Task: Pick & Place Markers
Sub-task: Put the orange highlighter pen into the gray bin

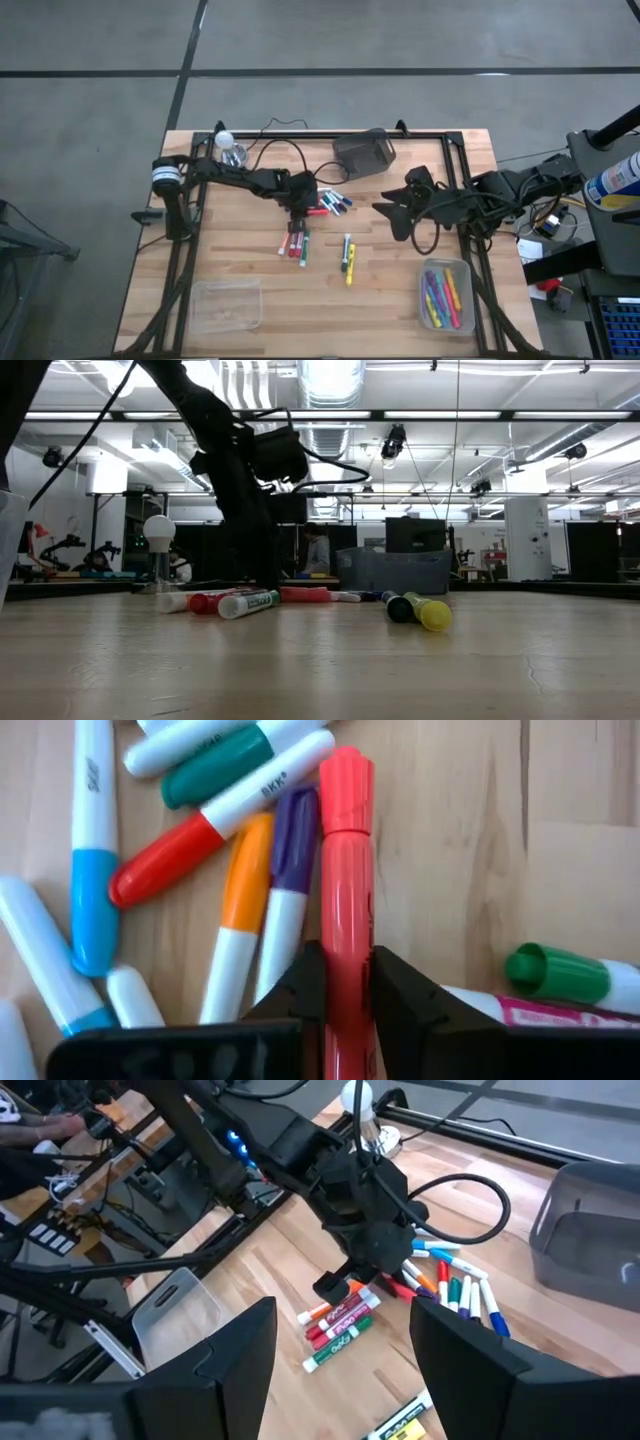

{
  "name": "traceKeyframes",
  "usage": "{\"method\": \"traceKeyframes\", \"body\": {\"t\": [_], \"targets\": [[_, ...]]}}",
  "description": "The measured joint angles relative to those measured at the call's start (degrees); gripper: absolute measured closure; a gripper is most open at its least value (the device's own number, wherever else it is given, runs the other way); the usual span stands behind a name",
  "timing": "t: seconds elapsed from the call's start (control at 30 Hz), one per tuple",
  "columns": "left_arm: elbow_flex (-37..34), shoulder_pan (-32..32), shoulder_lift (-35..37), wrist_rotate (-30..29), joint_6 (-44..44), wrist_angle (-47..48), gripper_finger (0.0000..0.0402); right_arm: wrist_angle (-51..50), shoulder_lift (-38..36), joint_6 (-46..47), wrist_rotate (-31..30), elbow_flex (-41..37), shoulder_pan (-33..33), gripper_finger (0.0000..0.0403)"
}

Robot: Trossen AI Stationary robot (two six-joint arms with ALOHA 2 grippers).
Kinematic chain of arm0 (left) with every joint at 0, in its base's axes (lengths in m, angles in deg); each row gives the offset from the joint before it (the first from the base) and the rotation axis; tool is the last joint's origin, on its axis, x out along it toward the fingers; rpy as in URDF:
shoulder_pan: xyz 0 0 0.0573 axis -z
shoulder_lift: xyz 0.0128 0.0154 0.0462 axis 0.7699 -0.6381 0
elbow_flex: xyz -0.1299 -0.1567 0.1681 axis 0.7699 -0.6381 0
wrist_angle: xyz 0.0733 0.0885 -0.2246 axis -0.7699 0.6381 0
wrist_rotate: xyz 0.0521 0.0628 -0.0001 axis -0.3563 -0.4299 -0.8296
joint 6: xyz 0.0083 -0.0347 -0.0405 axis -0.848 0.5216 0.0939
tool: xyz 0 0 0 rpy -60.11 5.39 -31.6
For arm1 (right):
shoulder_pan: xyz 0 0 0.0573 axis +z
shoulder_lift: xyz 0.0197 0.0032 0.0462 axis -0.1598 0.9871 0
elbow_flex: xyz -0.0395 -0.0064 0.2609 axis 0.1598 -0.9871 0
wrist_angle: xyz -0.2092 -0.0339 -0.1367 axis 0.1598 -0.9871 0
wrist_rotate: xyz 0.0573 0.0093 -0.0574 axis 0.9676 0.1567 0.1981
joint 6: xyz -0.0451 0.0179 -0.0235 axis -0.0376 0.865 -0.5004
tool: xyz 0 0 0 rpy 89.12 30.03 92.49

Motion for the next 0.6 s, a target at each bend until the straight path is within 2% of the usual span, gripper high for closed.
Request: {"method": "traceKeyframes", "body": {"t": [0.23,0.4,0.6], "targets": [[5.5,-0.1,5.1,3.3,6.0,1.0,0.0355,0.4,0.0,-0.3,-2.6,0.0,0.1,0.0184],[12.2,-0.3,10.4,6.9,11.5,0.5,0.0355,1.5,0.0,-0.5,-7.3,0.0,0.1,0.0184],[22.1,-0.3,14.6,10.3,15.8,-0.7,0.0355,7.3,-0.1,-4.0,-14.3,0.0,0.0,0.0184]]}}
